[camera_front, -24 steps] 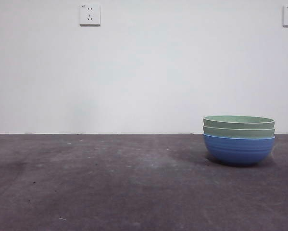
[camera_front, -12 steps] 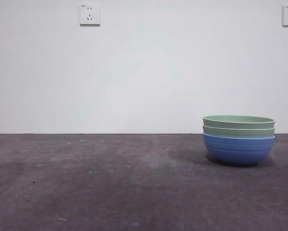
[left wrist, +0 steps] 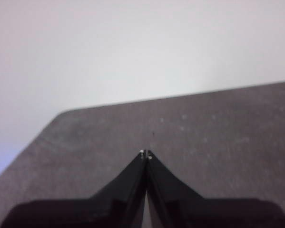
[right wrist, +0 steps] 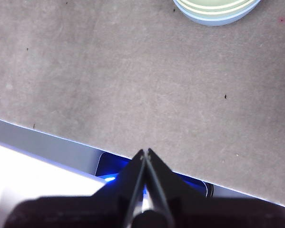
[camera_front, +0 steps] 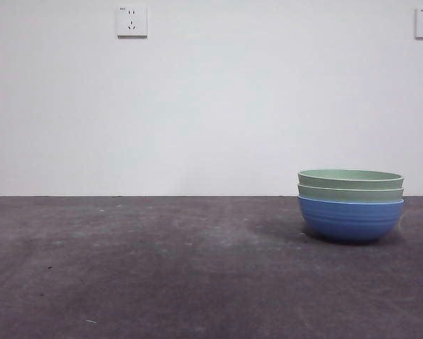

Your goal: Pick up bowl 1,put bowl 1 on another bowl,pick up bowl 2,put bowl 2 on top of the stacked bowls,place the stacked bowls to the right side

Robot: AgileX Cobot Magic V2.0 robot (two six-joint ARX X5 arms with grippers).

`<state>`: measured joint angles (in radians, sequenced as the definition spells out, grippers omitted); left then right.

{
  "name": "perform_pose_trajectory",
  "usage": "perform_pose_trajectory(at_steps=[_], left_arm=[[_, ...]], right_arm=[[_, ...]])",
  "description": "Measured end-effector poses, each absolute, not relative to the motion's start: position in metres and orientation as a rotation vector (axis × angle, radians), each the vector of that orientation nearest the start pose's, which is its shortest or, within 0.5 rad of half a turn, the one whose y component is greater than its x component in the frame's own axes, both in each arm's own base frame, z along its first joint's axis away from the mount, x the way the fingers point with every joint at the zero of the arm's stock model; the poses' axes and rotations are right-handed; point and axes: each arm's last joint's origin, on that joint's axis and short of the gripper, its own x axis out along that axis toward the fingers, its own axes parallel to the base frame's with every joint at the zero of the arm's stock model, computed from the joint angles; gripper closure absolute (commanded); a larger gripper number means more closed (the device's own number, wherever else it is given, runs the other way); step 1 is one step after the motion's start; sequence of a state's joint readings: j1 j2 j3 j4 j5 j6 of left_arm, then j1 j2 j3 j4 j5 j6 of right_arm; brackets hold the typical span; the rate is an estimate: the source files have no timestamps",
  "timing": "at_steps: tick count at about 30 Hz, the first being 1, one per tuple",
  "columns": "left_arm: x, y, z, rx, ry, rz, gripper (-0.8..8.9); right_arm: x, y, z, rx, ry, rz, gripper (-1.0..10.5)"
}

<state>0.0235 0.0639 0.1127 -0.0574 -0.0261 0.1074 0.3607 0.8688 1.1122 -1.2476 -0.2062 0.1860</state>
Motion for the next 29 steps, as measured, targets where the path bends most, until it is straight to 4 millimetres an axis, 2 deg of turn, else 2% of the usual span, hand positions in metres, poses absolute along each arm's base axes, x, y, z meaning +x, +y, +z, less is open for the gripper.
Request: perform_pose_trajectory(at_steps=[5,8,15,21,29], left_arm=[[0.098,0.003,0.168,0.072,0.06,0.047,8.17],[0.098,0.003,0.16,0.045,0.091,0.047,8.17],[0.096,0.003,0.151,0.017,0.184,0.045,8.17],[0.095,0.002,0.151,-0.068,0.172,0.03,8.17],[0.095,0.002,0.151,-0.1,0.171,0.033,8.17]], right_arm=[[0.114,0.049,0.341,0.087,1.058,0.421,9.4],[0.114,0.049,0.341,0.087,1.058,0.422,9.4],[0.114,0.049,0.341,0.087,1.058,0.422,9.4],[0.114,0.049,0.341,0.087,1.058,0.422,9.4],[0.114,0.049,0.341,0.087,1.058,0.422,9.4]])
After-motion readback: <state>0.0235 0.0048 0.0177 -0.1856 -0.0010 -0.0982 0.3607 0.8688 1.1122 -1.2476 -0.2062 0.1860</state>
